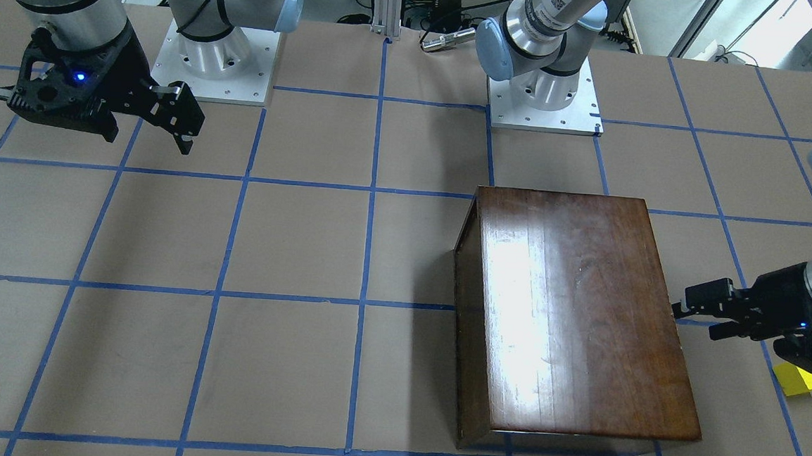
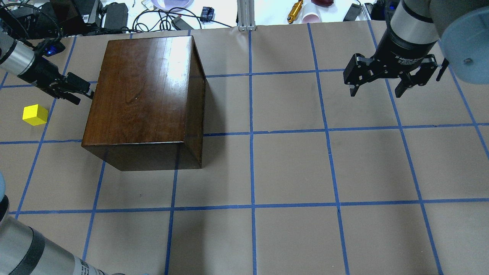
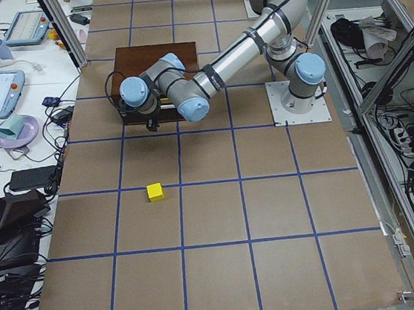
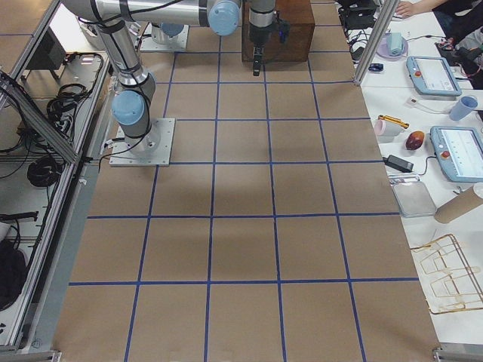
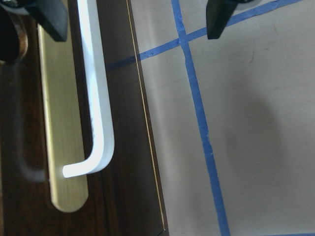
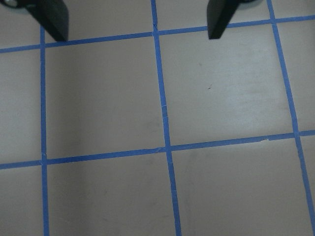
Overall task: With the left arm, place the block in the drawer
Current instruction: 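Close the left gripper on the white drawer handle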
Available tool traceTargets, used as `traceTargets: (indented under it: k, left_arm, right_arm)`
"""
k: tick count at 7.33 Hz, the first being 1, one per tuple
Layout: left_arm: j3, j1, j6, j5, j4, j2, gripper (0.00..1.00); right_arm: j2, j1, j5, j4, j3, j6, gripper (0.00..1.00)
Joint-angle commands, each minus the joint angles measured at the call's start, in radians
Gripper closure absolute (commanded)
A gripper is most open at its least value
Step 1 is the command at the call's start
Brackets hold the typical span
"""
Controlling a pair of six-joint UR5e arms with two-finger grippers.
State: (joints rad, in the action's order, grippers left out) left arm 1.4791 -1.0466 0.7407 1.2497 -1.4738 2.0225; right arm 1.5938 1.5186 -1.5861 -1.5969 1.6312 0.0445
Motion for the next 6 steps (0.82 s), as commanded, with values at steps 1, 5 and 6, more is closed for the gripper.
traceTargets:
  k: [1,5,6]
  left_arm:
    - [0.0,-0.004,0.0,0.001,0.001,0.015,0.0]
    - [0.0,-0.006,0.0,0.004,0.03,0.042,0.0]
    - [-0.005,-0.006,-0.003,0.01,0.039,0.042,0.0]
  right_arm:
    - [0.0,0.0,0.0,0.0,-0.001,0.0,0.0]
    - [0.0,0.0,0.0,0.0,-0.001,0.0,0.0]
    - [0.0,0.0,0.0,0.0,-0.001,0.0,0.0]
